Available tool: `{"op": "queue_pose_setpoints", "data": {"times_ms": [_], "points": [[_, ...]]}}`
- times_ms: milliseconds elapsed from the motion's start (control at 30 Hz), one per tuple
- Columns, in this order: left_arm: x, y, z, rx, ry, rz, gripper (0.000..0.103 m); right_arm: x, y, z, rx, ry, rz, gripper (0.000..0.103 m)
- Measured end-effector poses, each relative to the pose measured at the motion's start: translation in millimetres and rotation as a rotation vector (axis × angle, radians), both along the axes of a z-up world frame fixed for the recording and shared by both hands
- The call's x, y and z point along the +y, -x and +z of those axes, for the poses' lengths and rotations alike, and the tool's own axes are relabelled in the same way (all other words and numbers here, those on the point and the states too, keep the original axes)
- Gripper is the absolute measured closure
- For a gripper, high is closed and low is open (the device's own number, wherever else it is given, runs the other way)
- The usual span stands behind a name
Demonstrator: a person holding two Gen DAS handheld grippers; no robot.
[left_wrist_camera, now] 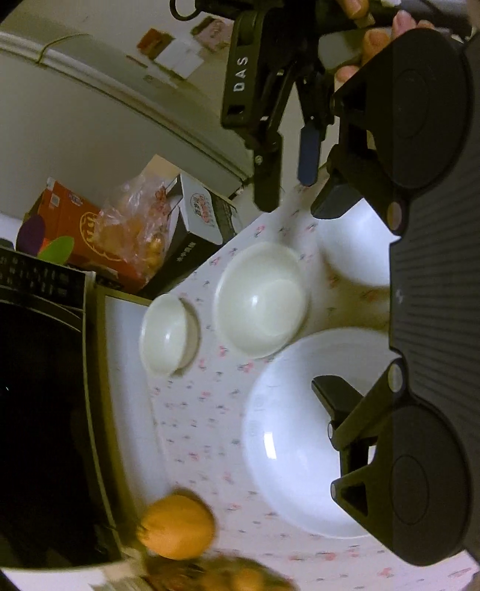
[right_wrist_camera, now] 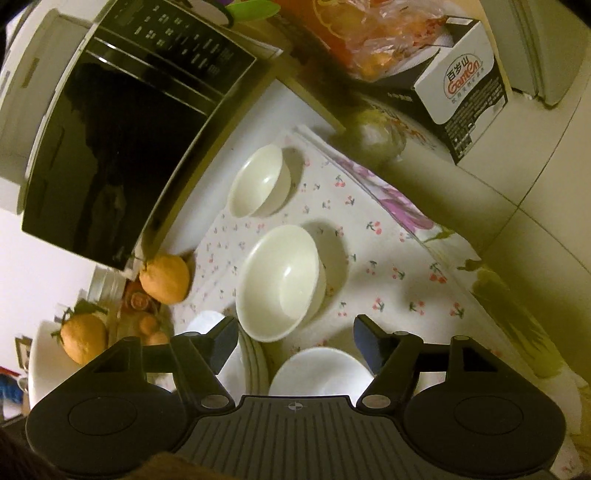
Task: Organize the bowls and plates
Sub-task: 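Close both grippers on the rim of the nested bowls, then lift the nested bowls with both grippers toward the plate stack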
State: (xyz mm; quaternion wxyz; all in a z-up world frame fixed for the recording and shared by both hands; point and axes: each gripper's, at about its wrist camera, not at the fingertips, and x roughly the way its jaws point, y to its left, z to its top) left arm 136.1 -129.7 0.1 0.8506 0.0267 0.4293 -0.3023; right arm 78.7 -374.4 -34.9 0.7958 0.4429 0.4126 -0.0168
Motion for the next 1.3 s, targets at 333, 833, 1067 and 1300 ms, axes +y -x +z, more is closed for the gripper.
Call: {"op": "queue_pose_setpoints", "data": {"times_ms": [333, 833, 1067, 1300], "points": [[-18, -51, -16, -0.038, -0.041, -0.086, 0.016, 0, -12, -14, -0.019, -0.069, -0.045, 0.033], [-31, -95, -39, 0.014, -0.085, -0.098, 0.059, 6, -27, -32, -0.003, -0.088, -0.146, 0.059], [-26, -102, -44, 0.050, -0.063, -0.075, 0.069, 7, -29, -39, 0.019, -0.092, -0.158, 0.076], [-20, -106, -46, 0.081, -0.042, -0.052, 0.084, 7, -29, -38, 0.008, -0.105, -0.154, 0.088]]}}
